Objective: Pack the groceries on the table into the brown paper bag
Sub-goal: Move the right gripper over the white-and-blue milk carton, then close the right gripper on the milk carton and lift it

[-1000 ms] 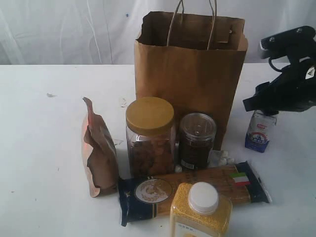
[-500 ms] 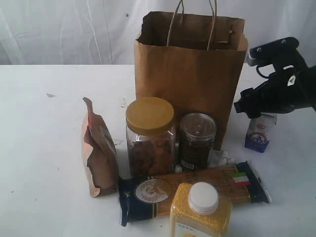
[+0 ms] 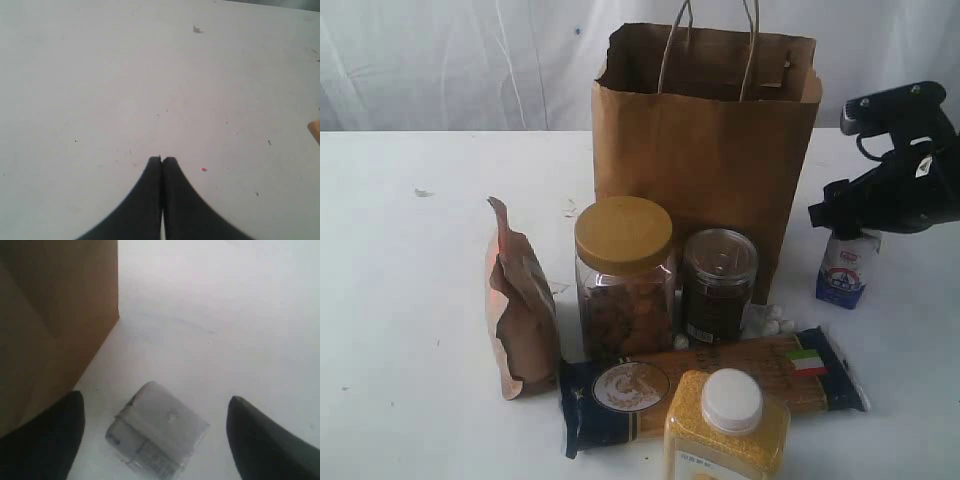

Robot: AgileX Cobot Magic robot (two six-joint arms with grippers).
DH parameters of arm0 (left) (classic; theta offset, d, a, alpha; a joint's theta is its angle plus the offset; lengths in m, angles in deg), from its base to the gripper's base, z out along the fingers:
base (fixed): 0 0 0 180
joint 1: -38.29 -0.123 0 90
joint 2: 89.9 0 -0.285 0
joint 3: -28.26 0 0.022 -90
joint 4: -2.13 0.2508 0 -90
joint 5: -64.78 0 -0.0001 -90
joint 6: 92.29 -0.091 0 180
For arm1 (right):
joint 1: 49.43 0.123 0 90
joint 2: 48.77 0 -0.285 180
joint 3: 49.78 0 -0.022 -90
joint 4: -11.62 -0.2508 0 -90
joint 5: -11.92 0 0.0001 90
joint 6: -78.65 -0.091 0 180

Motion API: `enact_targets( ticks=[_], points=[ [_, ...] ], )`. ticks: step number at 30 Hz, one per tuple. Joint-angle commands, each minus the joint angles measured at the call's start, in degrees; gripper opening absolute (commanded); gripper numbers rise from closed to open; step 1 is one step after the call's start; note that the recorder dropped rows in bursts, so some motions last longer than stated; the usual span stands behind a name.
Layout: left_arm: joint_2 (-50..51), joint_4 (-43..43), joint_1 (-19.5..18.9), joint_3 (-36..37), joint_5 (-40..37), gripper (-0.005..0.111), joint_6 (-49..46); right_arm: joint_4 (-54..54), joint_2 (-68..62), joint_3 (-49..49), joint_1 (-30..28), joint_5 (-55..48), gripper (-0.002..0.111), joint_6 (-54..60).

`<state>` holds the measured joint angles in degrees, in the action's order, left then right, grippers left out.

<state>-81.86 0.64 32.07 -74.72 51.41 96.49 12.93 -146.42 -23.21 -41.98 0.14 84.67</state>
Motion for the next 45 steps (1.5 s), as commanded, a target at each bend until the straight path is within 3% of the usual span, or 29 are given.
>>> enact_targets(
  ticks=[1, 21, 32, 45],
  points=[
    [-0.25, 0.08, 0.22, 0.19, 0.14, 0.0, 0.02, 0.19, -3.07, -0.16, -0.45, -0.16, 0.073, -0.25],
    [-0.25, 0.08, 0.22, 0.19, 0.14, 0.0, 0.02, -1.31, -4.23, -0.16, -0.45, -1.21, 0.072, -0.25],
    [-0.25, 0.08, 0.22, 0.19, 0.14, 0.0, 0.02, -1.79, -4.23, -0.16, -0.45, -2.85, 0.046, -0.25],
    [-0.25, 0.08, 0.22, 0.19, 0.14, 0.0, 0.02, -2.07, 1.42, -4.8, -0.45, -10.47, 0.045, -0.25]
  ],
)
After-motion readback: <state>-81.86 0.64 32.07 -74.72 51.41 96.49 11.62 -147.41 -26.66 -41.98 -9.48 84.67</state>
